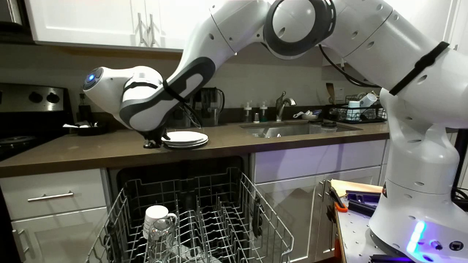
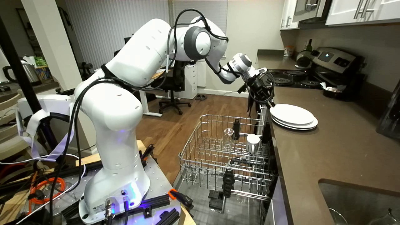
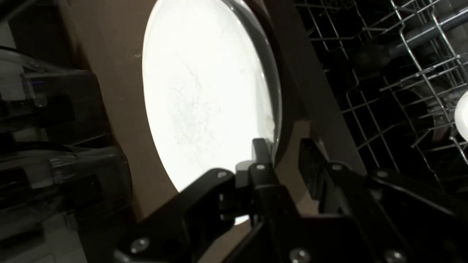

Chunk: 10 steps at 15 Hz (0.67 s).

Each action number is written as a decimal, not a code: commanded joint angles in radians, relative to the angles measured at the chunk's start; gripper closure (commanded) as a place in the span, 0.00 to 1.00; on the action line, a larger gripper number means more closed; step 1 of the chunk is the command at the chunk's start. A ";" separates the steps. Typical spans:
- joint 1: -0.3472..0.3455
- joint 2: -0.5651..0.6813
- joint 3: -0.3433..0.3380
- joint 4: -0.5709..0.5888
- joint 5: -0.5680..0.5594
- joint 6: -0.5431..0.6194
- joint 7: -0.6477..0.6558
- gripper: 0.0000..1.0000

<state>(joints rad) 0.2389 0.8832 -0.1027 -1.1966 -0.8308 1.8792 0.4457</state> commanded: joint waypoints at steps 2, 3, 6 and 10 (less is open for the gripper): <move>0.005 0.005 -0.022 -0.003 -0.017 0.023 0.025 0.60; 0.006 0.007 -0.024 -0.003 -0.022 0.026 0.030 0.53; 0.009 0.014 -0.034 0.000 -0.035 0.043 0.046 0.47; 0.015 0.019 -0.045 0.001 -0.053 0.061 0.064 0.74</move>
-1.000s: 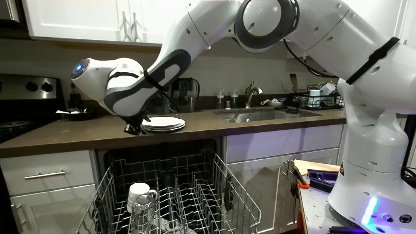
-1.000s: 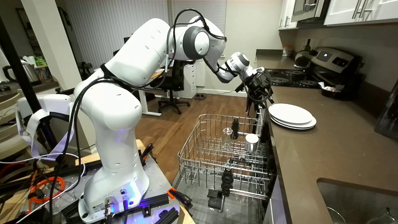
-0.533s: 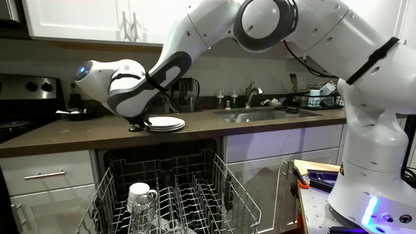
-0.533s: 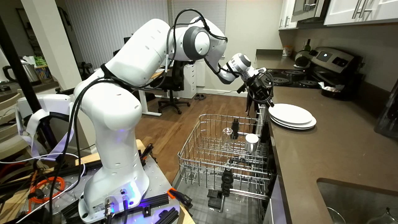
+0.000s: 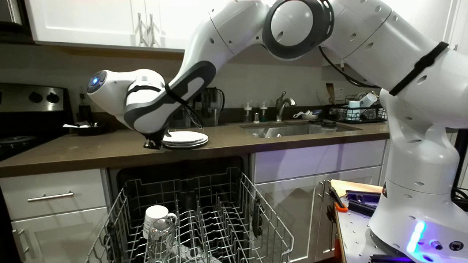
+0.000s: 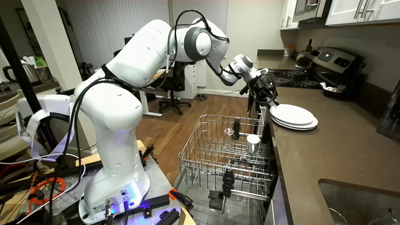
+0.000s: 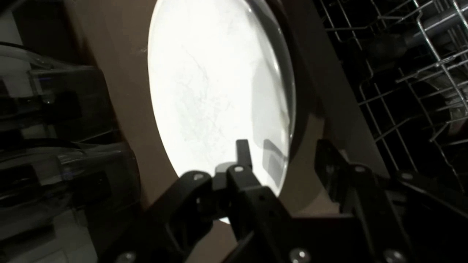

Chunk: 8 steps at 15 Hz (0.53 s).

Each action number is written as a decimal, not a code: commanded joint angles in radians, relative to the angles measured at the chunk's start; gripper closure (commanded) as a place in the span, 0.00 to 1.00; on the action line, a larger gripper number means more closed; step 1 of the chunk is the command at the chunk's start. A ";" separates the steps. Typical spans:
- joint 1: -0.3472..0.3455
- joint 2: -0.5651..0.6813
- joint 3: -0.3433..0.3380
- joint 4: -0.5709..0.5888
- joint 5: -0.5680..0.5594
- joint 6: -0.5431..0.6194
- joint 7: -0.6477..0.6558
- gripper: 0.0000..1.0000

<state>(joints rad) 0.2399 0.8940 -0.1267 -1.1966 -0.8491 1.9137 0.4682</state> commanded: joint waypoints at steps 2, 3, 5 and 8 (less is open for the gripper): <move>0.024 0.013 -0.034 0.000 -0.067 0.027 0.076 0.88; 0.026 0.015 -0.036 0.001 -0.081 0.022 0.092 0.92; 0.031 0.021 -0.039 0.002 -0.106 0.016 0.121 0.96; 0.038 0.030 -0.041 0.003 -0.145 0.003 0.162 0.94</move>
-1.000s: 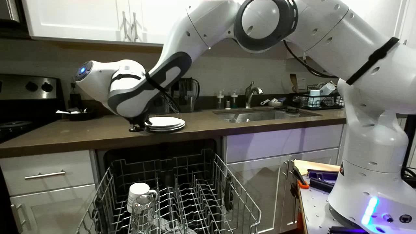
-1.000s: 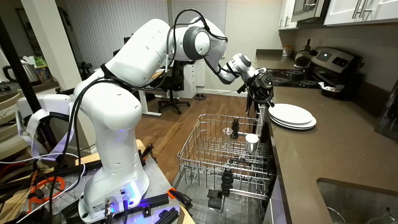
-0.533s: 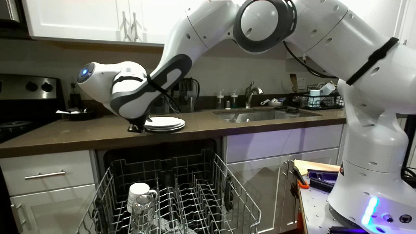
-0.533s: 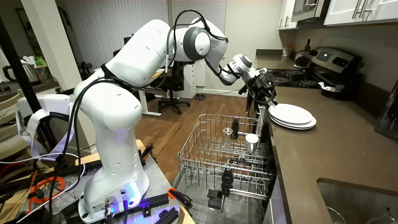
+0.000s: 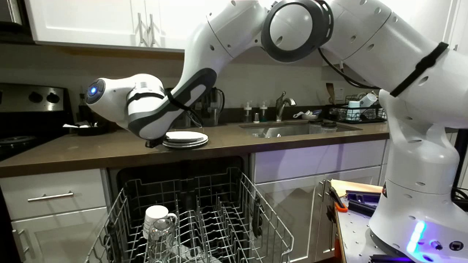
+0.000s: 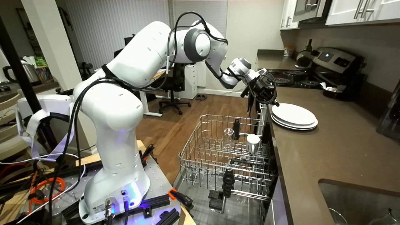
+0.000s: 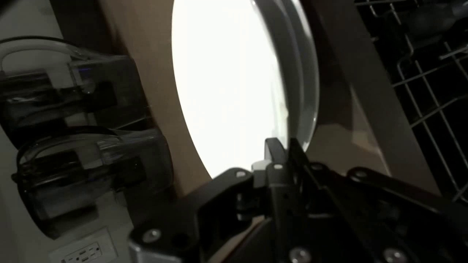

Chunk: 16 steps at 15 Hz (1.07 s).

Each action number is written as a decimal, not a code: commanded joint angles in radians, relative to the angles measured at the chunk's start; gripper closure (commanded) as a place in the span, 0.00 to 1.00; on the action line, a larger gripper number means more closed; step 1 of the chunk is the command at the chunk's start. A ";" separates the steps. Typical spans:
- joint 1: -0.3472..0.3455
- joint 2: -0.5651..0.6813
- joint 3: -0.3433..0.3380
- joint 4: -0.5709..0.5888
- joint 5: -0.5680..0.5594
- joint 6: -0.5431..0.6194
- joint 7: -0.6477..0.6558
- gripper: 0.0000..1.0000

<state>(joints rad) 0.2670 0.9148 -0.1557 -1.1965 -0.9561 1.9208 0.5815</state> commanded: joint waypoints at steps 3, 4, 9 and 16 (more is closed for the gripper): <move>0.020 0.006 -0.012 -0.004 -0.057 -0.024 0.098 0.93; 0.022 0.005 -0.011 -0.007 -0.057 -0.037 0.114 0.93; 0.046 -0.013 -0.009 -0.030 -0.071 -0.114 0.179 0.94; 0.071 -0.020 0.005 -0.038 -0.118 -0.192 0.230 0.94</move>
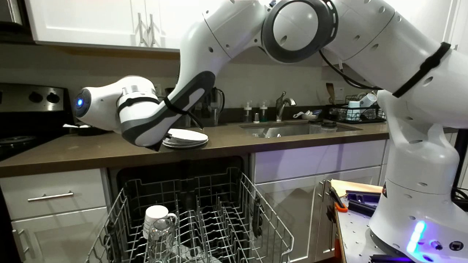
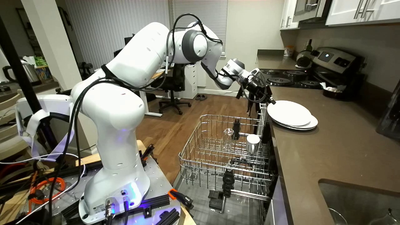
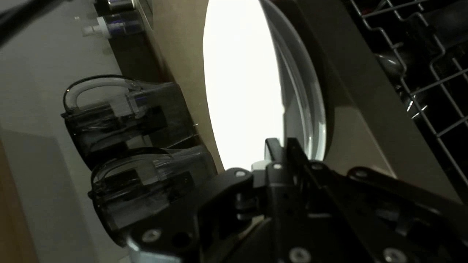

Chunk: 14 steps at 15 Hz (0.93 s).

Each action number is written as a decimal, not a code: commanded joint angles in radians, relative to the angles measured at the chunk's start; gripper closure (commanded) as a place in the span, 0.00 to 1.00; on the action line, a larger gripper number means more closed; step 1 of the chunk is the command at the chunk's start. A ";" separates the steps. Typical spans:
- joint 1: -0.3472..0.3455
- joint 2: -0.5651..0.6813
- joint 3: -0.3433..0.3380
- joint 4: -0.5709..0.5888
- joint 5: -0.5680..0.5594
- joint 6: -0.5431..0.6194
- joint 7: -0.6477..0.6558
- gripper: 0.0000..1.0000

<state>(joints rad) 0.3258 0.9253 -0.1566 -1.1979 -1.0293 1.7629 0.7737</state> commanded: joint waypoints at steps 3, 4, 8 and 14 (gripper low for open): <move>0.012 -0.026 0.011 -0.033 -0.052 -0.035 0.031 0.94; 0.010 -0.025 0.014 -0.032 -0.052 -0.034 0.027 0.94; 0.014 -0.025 0.012 -0.035 -0.063 -0.045 0.033 0.94; 0.026 -0.033 0.014 -0.051 -0.106 -0.088 0.060 0.94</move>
<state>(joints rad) 0.3347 0.9253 -0.1425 -1.2125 -1.0798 1.7273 0.8042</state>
